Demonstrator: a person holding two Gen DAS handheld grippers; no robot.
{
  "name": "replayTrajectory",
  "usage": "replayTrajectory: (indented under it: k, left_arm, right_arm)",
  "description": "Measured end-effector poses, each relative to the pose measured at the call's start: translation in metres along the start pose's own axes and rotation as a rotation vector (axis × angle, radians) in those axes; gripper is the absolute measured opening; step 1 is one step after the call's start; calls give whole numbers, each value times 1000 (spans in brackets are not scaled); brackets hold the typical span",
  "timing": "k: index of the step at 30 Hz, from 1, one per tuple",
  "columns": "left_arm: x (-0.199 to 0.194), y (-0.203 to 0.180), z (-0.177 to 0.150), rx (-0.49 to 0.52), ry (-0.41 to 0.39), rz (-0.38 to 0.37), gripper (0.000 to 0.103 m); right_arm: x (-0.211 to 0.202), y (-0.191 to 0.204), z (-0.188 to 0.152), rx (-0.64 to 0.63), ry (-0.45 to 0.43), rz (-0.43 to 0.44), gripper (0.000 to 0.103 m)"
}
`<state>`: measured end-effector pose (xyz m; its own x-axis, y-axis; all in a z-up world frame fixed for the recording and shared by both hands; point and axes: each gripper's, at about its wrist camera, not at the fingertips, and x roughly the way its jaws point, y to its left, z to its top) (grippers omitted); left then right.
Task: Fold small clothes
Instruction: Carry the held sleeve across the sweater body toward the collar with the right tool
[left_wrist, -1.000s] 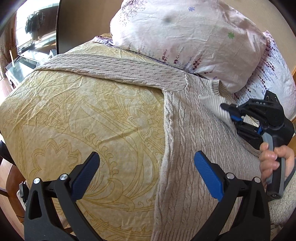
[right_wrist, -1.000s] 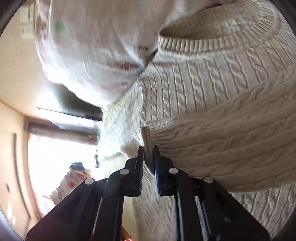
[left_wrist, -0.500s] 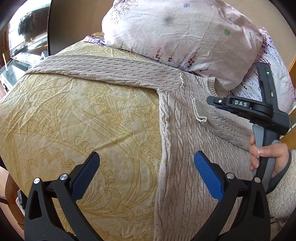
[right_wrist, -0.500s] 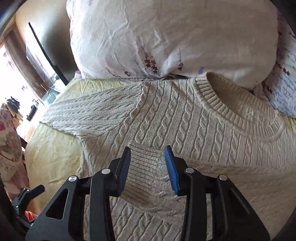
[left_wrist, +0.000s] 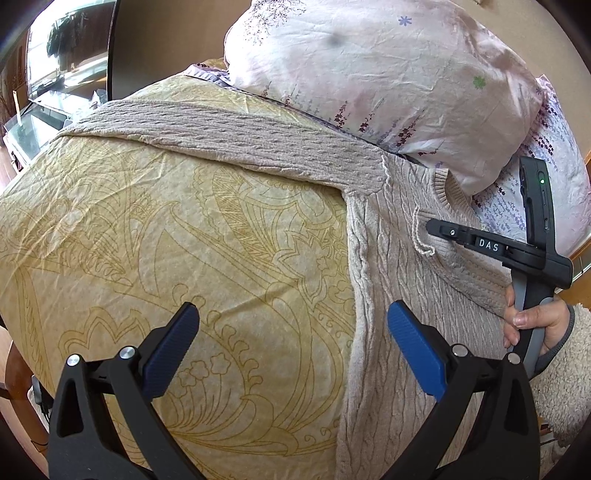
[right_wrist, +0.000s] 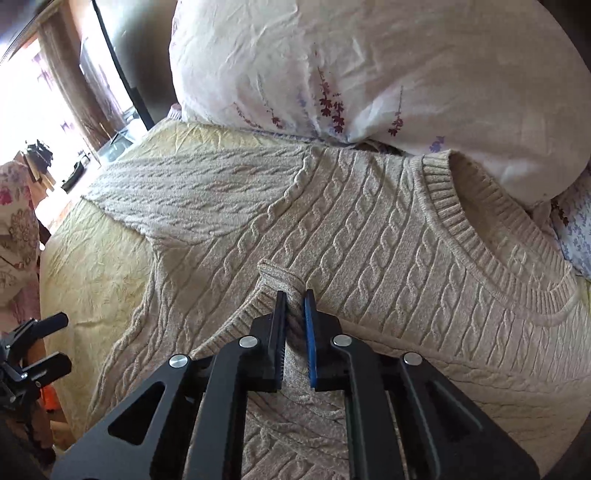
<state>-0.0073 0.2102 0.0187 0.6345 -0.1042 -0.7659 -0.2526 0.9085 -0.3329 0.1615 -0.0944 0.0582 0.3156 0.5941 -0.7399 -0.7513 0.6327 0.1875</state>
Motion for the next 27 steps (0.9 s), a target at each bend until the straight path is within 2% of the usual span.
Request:
replayTrajectory:
  k: [5,11,14,17,20,24,27]
  left_arm:
    - [6,-4,2,15,17,-11,101]
    - [9,-2,3,17,25,-10,101]
    - [9,2,4,4,25,-5,101]
    - [7,6,3,-9,20,-3,101]
    - [3,9,5,-16,8,-3,101]
    - [1,14,10,-39,3,-19,101]
    - [2,18,16,-72,17,-43,101]
  right_arm:
    - [-13,-11,26,83,-100,1,9]
    - [12,-9,45,132,-112,-17,9]
    - [26,-13,45,185,-104,-42,10]
    - [38,-15,42,200,-35,-30,13]
    - [21,-17,36,239,-89,14,24]
    - [-2,-11,25,227,-156,66,25]
    - [3,9,16,138,-134,38,26]
